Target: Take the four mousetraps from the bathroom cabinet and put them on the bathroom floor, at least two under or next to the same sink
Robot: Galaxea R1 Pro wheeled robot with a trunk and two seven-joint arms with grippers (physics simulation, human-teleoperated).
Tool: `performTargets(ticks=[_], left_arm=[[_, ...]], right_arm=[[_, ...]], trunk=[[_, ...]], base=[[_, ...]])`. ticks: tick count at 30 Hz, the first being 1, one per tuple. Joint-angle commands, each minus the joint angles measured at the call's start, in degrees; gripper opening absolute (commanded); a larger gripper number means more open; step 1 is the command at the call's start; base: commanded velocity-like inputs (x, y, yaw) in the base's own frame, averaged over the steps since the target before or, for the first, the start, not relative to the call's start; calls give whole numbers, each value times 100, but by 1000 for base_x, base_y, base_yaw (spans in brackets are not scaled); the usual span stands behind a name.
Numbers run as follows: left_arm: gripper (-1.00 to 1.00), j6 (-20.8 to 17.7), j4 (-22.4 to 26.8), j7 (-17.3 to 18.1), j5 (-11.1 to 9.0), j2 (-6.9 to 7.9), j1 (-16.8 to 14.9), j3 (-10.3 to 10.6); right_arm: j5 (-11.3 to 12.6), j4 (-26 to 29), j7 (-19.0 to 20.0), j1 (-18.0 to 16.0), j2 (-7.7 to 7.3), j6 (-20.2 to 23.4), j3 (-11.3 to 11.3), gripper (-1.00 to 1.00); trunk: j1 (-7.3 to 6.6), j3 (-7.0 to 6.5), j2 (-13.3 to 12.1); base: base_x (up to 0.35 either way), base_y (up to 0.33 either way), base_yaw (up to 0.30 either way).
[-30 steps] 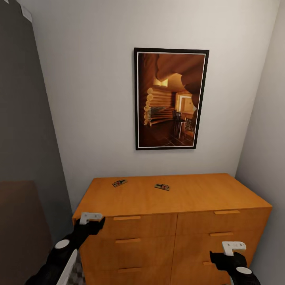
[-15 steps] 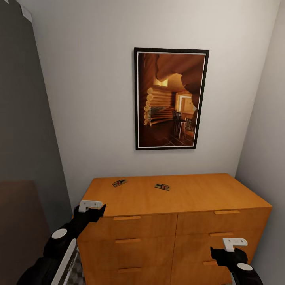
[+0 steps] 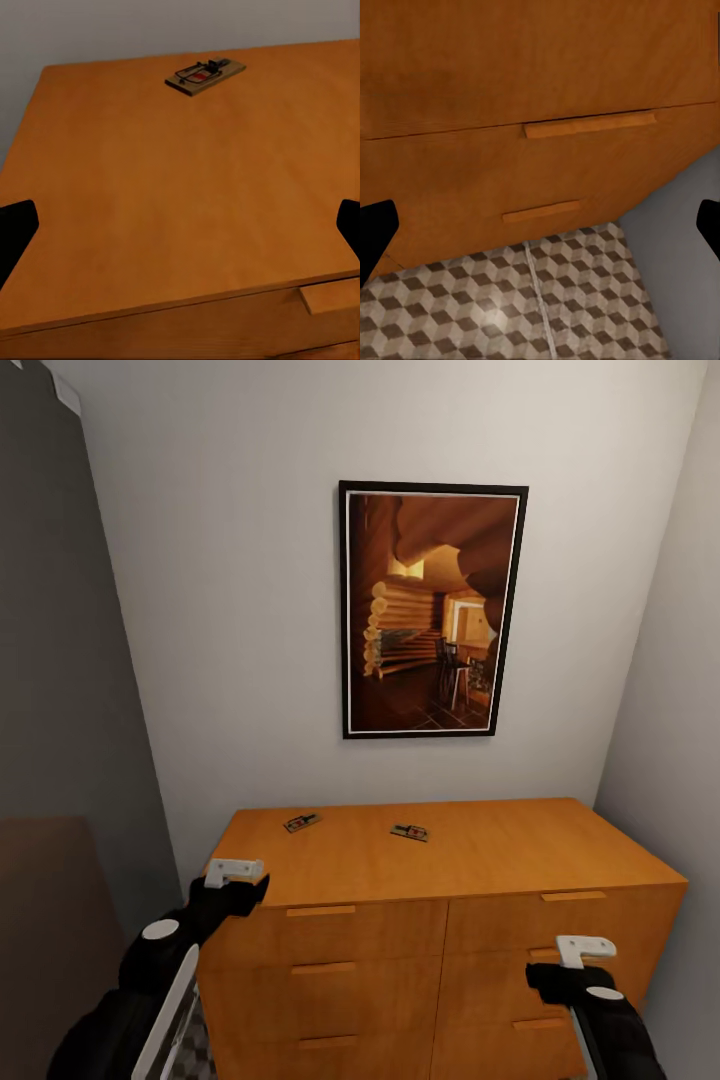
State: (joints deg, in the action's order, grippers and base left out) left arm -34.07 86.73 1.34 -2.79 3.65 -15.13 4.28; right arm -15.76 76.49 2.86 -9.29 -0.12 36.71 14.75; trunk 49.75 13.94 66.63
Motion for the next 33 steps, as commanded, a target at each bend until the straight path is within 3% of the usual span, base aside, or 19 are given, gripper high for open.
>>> performTargets(ticks=[1,6,14,19,21,29,33], left_arm=[[100,-151,-12,-2,-33,0,-79,3],[100,-699,-229,25,-65,-14,-485,3],[100,-1285,-675,60,-91,-135,-1047,1],[100,-1556,-889,20,-38,-337,-1285,2],[100,-1630,-923,9,-19,-420,-1350,4],[100,-1735,-935,7,-12,-494,-1418,3],[100,-1788,-932,11,-17,-506,-1431,3]], right_arm=[[-49,10,30,-107,15,105,2,100],[-63,19,30,-614,126,425,-6,100],[-105,16,22,-1362,447,797,-105,100],[-115,15,-44,-1841,636,1134,-388,100],[-117,15,-124,-2074,715,1300,-610,100],[-116,-20,-404,-2459,988,1464,-1029,100],[-95,-143,-606,-2685,1012,1497,-1128,100]], trunk=[[0,8,6],[0,8,6],[0,8,6],[0,8,6],[0,8,6],[0,8,6],[0,8,6]], base=[[0,0,0],[0,0,0],[0,0,0],[0,0,0],[0,0,0],[0,0,0],[0,0,0]])
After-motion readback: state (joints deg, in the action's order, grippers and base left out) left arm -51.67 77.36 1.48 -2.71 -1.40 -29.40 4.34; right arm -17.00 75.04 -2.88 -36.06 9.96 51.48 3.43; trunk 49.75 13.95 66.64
